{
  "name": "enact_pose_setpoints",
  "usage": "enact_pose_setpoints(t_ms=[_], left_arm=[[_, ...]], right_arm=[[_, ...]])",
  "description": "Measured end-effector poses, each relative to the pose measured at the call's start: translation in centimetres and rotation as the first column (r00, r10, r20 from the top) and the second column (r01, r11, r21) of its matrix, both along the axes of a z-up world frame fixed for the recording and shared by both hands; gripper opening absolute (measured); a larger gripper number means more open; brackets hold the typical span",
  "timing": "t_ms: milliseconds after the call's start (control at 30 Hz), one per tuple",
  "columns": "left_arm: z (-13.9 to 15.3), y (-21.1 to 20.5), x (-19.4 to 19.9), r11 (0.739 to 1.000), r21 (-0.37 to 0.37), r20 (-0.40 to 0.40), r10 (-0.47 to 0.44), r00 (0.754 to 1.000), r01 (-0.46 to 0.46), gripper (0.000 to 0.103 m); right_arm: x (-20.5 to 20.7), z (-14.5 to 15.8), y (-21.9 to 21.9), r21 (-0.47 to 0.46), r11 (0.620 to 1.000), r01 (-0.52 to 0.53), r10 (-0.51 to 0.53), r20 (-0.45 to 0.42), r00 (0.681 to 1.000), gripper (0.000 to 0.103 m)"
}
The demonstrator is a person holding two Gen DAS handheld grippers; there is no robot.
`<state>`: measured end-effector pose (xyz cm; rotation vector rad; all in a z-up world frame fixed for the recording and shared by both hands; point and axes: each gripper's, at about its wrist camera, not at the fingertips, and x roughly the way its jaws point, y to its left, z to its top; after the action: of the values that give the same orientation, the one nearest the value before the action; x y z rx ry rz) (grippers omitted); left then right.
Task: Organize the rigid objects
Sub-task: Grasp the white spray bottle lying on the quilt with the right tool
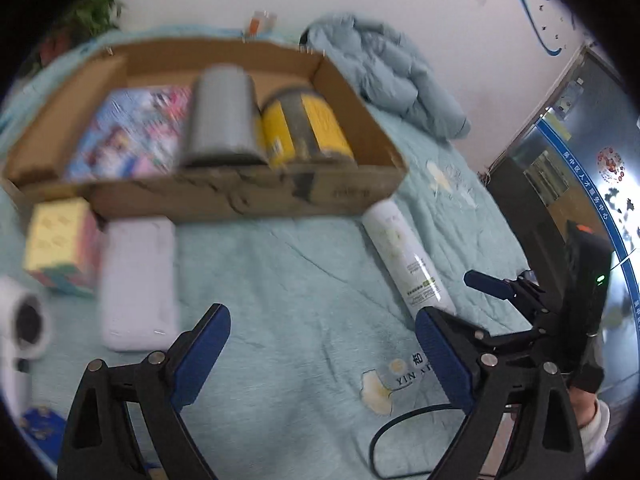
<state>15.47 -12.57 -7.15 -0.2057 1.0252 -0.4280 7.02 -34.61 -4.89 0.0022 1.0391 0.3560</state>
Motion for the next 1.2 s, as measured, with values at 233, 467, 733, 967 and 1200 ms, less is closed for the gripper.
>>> enact_pose_setpoints(t_ms=[233,467,733,967,1200], left_arm=[[-3.4,-3.8,1.2,0.999,-0.018,-0.049,-0.039,0.998,0.038,0.094],[-4.6,-5.2,1.0,0.987,-0.116,-0.155,-0.129,0.979,0.112,0.093],[-5.9,-4.1,1.7,0.977,-0.195,-0.26,-0.139,0.955,0.089,0.082],[-6.3,-3.1,2.4,0.981,-0.186,-0.293,-0.116,0.949,0.062,0.048],[-6.3,-2.0,2.1,0.977,-0.205,-0.303,-0.115,0.946,0.053,0.047]], right_arm=[[2.1,-3.4,-1.4,0.063,0.996,0.057,-0.051,-0.1,0.994,0.043],[-3.1,-1.8,1.3,-0.008,0.999,0.039,-0.039,-0.036,0.999,0.042],[-4.9,0.0,3.2,0.16,0.986,-0.047,0.059,-0.068,0.996,0.055],[-3.0,-1.9,4.0,0.19,0.981,-0.039,0.075,-0.187,0.98,0.054],[-2.7,-3.3,7.2,0.133,0.99,-0.051,0.08,-0.228,0.97,0.047]])
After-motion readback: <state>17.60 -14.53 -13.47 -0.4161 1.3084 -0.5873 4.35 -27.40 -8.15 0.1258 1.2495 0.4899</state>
